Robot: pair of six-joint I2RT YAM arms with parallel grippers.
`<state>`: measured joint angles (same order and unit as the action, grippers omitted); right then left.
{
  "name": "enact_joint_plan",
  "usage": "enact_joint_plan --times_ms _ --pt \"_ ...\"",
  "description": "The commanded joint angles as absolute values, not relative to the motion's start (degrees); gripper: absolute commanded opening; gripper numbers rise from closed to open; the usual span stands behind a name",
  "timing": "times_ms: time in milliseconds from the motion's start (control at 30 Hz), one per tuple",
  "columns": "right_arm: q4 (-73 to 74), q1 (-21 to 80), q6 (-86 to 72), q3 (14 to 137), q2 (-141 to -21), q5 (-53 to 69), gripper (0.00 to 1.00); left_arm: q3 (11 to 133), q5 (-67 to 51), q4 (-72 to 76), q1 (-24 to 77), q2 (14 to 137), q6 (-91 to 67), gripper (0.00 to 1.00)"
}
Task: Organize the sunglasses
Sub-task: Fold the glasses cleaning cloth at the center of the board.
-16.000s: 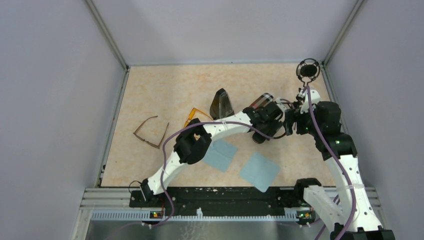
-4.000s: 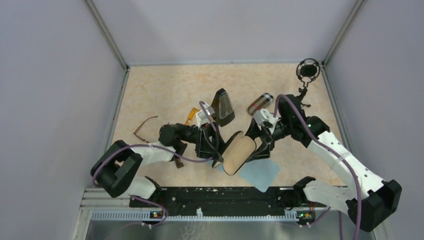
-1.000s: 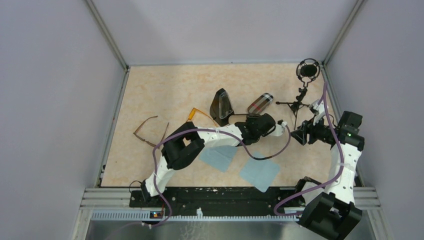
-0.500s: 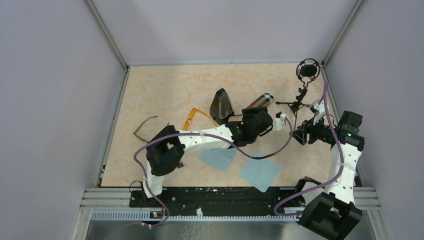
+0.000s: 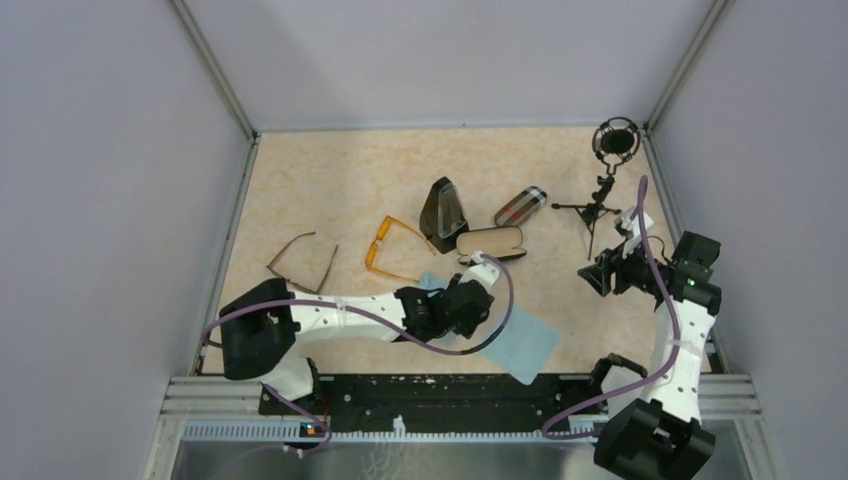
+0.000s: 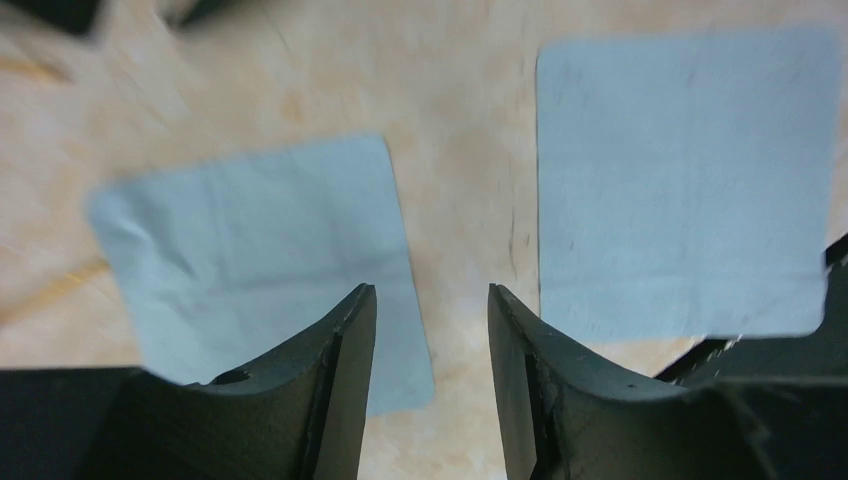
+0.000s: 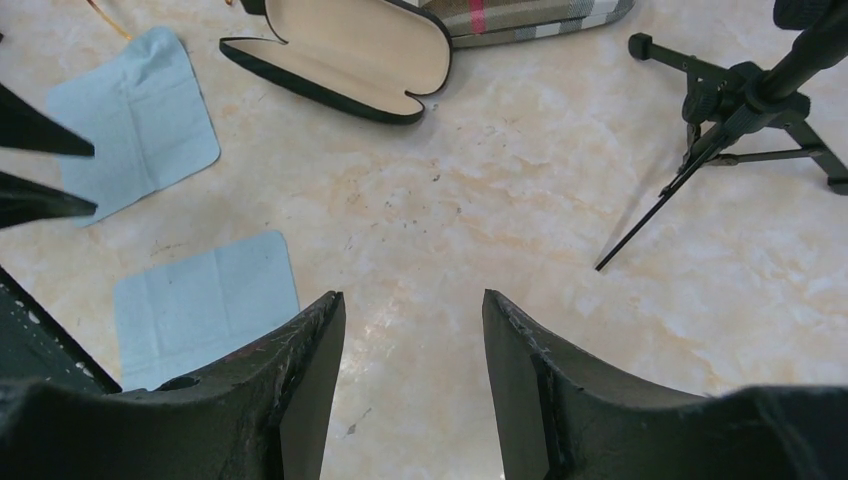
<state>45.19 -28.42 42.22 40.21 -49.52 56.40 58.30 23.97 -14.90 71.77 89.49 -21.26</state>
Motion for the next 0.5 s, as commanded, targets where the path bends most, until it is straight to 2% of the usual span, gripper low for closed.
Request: enact_joint_plan --times_ms 0,100,267,467 --pt "41.9 -28.9 42.21 39.66 -45.49 56.53 0.53 46.17 10.06 -2.59 72.93 86.36 -41.75 0.49" --pt "41.57 -28.84 41.8 39.46 -44.79 56.35 0.53 41.03 6.65 6.65 73.09 85.81 -44.3 0.42" --pt "42.3 -28.85 42.22 39.68 -45.63 56.32 0.53 39.24 6.6 13.09 73.12 86.91 -46.22 0.31" --pt "42.77 -28.84 42.6 39.81 -46.08 56.6 0.53 42.39 9.76 11.49 73.96 88.78 -46.81 0.29"
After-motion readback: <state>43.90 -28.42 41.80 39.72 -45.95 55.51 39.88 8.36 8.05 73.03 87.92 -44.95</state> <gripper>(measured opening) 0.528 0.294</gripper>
